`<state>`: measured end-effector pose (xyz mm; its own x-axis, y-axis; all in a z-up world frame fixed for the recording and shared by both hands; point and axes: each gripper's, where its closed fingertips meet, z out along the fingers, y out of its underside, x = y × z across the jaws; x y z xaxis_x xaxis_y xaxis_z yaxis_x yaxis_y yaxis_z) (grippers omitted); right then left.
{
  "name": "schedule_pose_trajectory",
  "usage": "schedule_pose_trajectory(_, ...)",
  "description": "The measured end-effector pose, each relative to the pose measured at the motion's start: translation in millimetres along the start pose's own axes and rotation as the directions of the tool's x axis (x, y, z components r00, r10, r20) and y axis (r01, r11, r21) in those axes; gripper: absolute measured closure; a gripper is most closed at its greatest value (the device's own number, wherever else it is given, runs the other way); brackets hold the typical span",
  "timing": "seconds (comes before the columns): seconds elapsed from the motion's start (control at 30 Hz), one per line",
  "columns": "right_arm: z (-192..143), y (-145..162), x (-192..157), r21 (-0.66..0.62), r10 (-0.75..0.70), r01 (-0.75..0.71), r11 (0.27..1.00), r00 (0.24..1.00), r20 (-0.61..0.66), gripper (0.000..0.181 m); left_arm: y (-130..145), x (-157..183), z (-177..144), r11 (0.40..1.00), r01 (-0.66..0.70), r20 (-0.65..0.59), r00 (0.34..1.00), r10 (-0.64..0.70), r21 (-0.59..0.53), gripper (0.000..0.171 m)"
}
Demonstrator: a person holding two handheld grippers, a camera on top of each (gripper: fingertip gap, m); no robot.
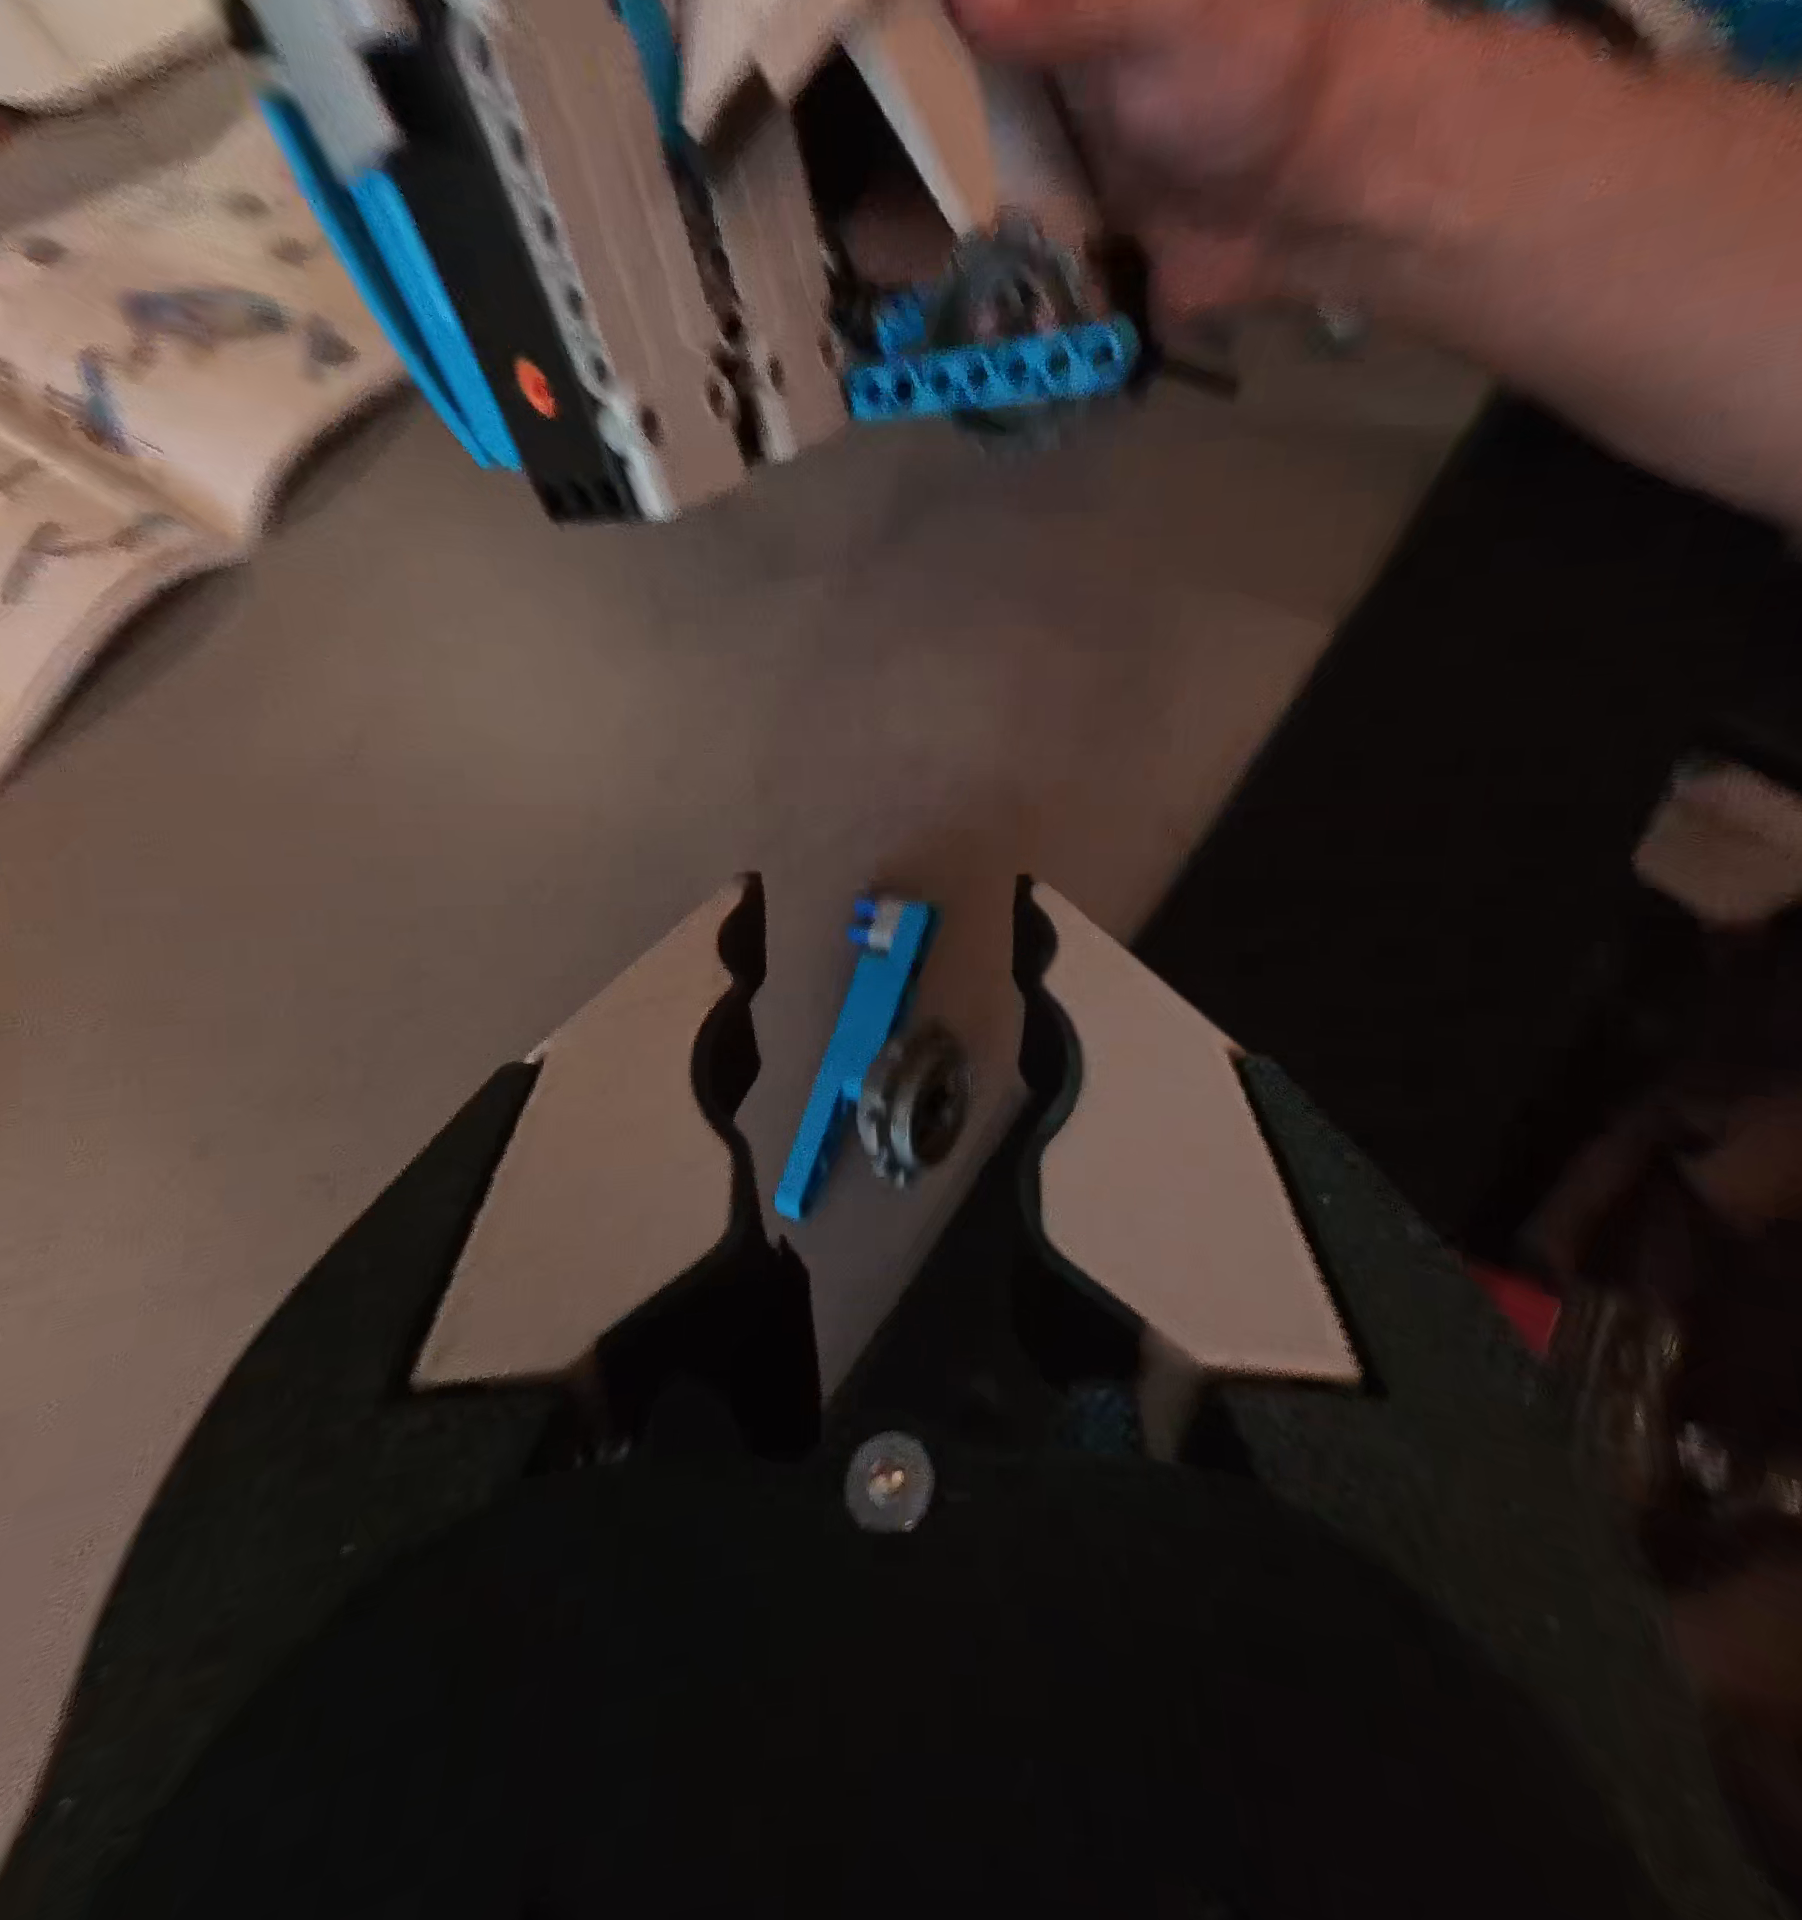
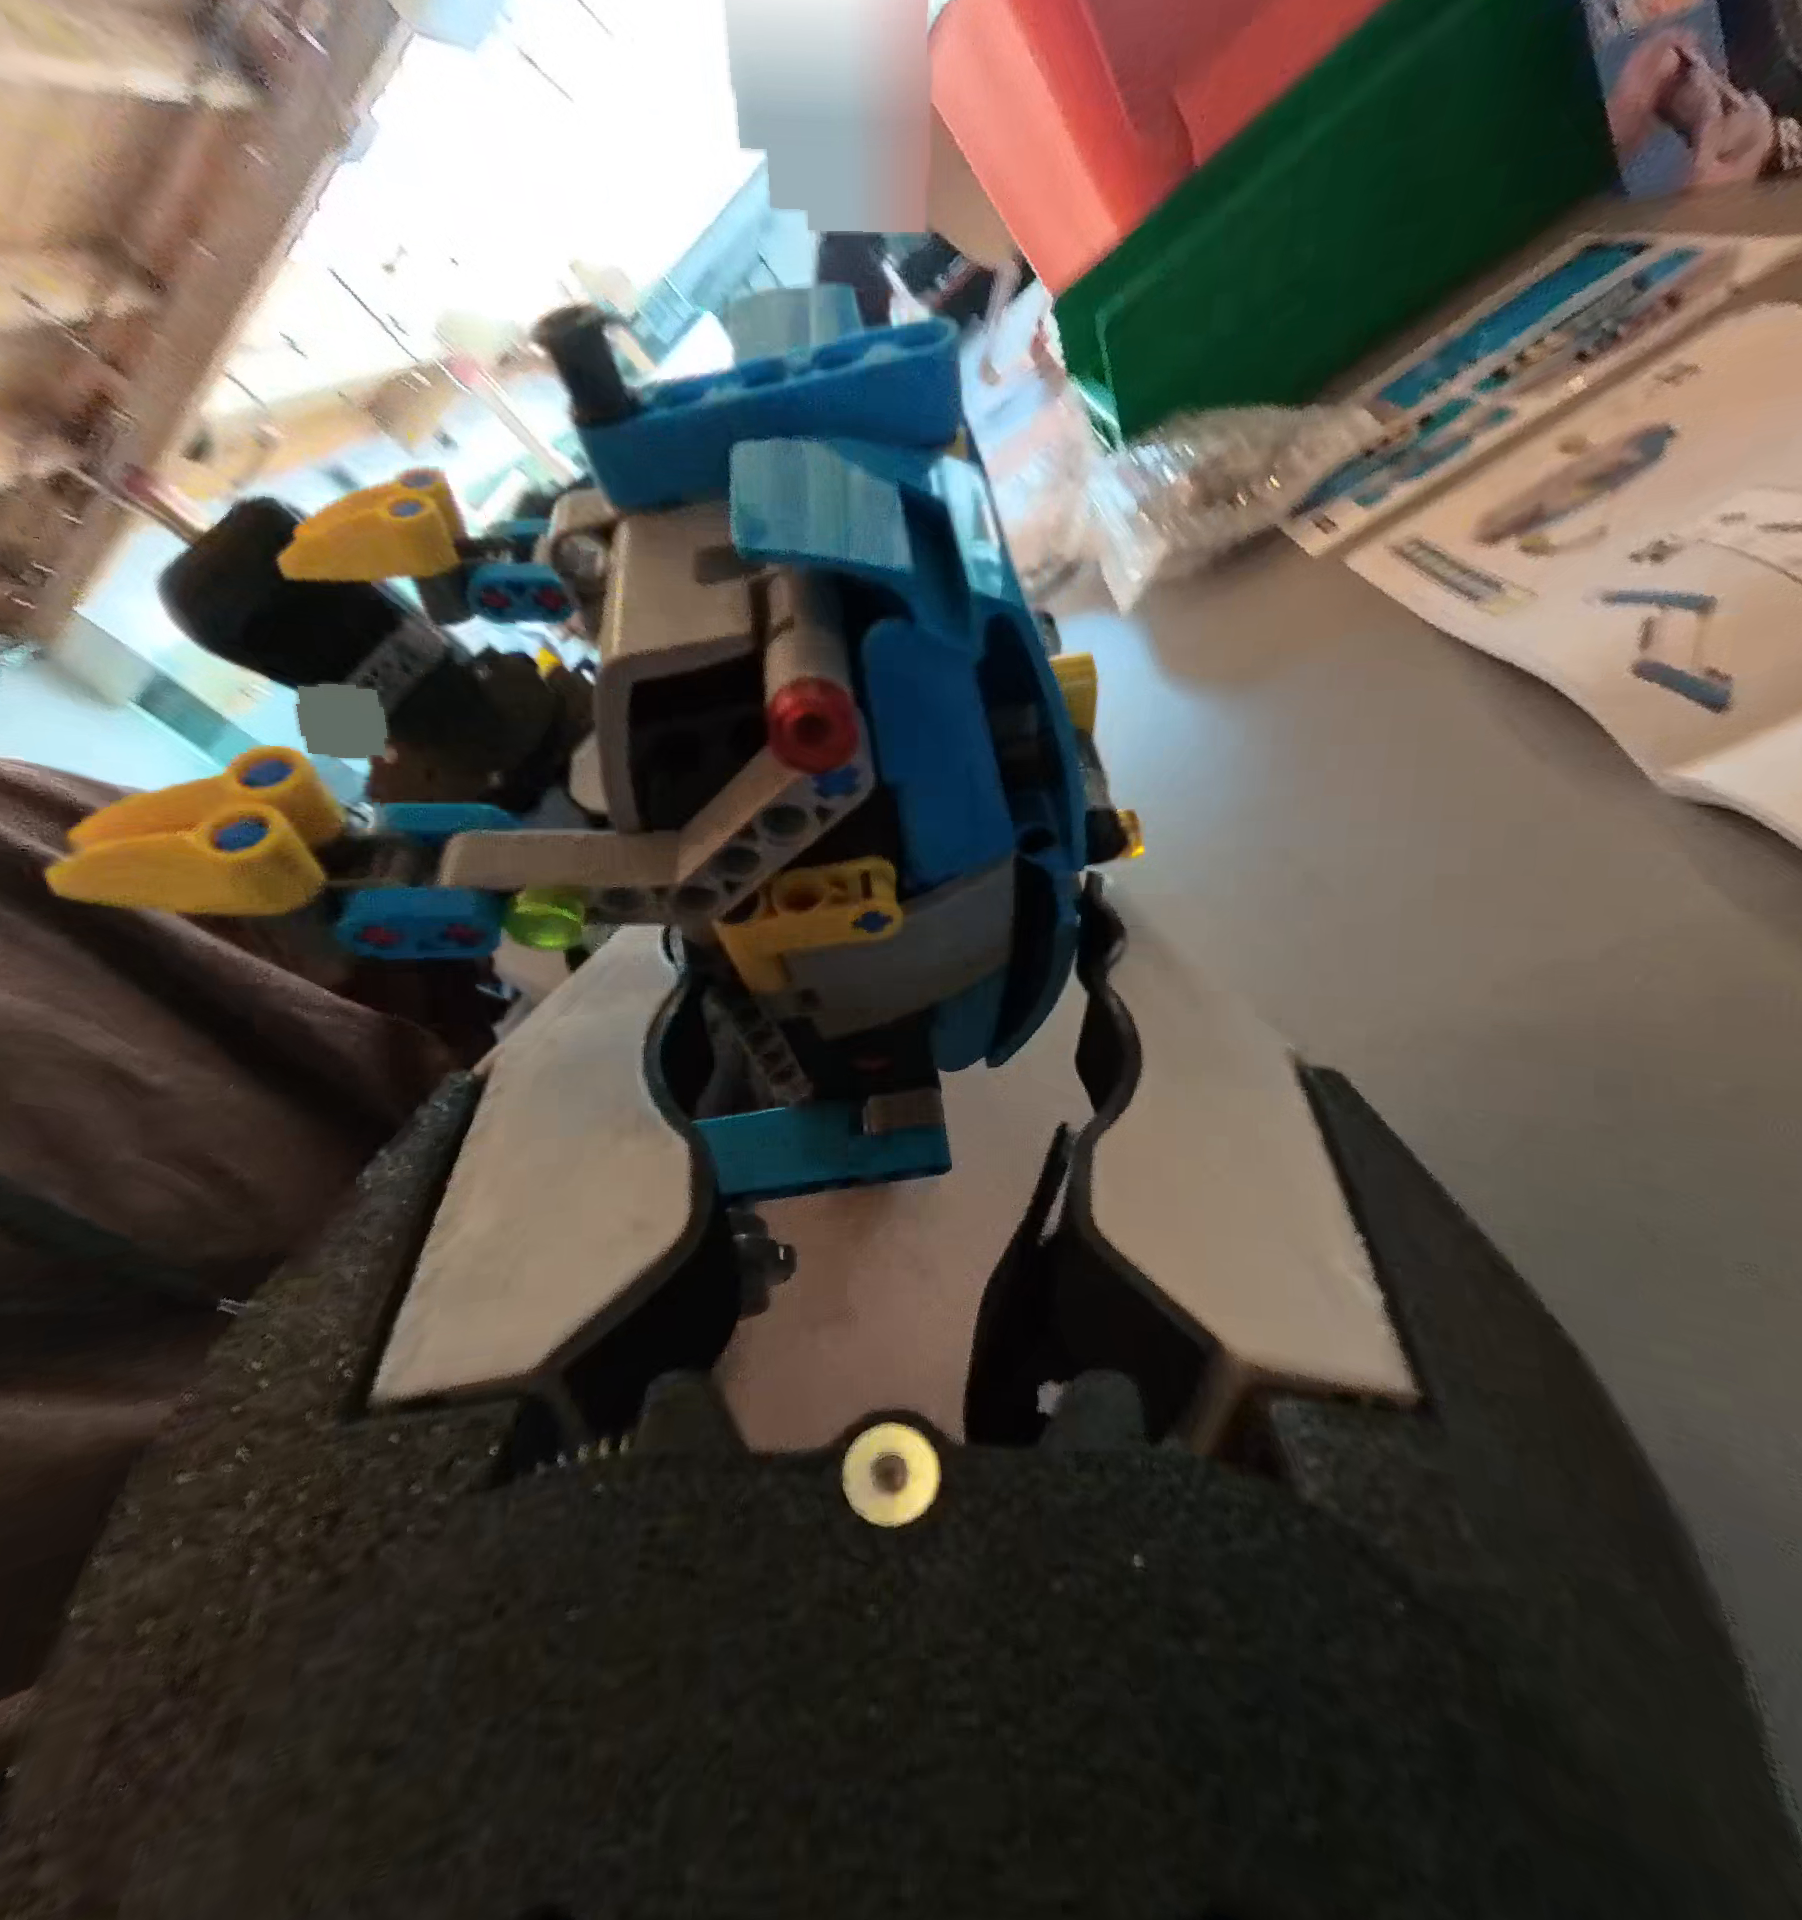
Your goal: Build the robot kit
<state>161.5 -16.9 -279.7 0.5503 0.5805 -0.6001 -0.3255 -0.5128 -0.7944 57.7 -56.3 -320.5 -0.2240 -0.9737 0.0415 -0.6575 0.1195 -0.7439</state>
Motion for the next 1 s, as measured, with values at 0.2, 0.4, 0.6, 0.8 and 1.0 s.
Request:
schedule_pose_trajectory(0.2, 6.4, -10.9, -37.9, 0.067, -0.063, 0.054, 0.996, 0.989, 0.131, 0.111, -76.1, -1.3, -18.5, 0.928, 0.146, -0.029, 0.989, -0.145, 0.343, 0.103)
schedule_pose_trajectory(0.4, -1.6, -24.0, -80.7, 0.154, -0.153, 0.114, 0.982, 0.95, 0.272, 0.111, -101.3, -2.4, -17.7, 0.84, 0.381, -0.382, 0.895, -0.231, 0.385, 0.08)
schedule_pose_trajectory(0.6, 0.0, -25.0, -92.5, 0.197, -0.273, 0.233, 0.952, 0.939, 0.21, 0.109, -120.3, 4.3, -15.7, 0.82, 0.318, -0.341, 0.926, -0.161, 0.476, 0.107)
schedule_pose_trajectory(0.8, -5.2, -30.6, -108.7, 0.257, -0.301, 0.231, 0.938, 0.912, 0.28, 0.102, -122.4, 18.3, -1.5, 0.862, 0.239, -0.31, 0.945, -0.101, 0.448, 0.108)
schedule_pose_trajectory(1.0, -9.8, -34.5, -80.5, 0.245, -0.244, 0.199, 0.949, 0.955, 0.171, 0.105, -84.0, -20.6, -7.8, 0.956, 0.066, -0.074, 0.996, -0.046, 0.285, 0.109)
